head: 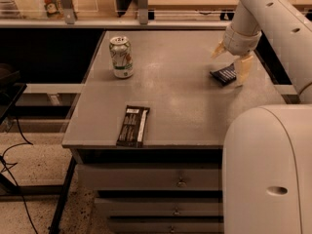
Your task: Move rxbar blueberry near 7up can
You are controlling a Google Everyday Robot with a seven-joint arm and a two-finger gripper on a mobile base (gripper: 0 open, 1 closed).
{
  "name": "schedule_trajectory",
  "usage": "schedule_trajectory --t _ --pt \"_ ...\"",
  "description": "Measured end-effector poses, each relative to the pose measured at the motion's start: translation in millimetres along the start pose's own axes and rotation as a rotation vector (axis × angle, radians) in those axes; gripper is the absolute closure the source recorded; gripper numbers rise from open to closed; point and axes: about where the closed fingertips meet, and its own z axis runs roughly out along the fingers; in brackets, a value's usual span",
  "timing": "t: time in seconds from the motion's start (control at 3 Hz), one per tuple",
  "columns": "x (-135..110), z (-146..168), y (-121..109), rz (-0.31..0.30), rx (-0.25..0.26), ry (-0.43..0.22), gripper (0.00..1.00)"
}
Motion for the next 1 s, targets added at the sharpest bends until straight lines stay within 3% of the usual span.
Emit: schedule_trajectory --t 0.67,1.0 --pt "1.9 -0.7 -0.4 0.001 -0.002 0.004 0.46" --pt "2.0 -3.7 -0.8 0.001 -0.002 0.004 0.45"
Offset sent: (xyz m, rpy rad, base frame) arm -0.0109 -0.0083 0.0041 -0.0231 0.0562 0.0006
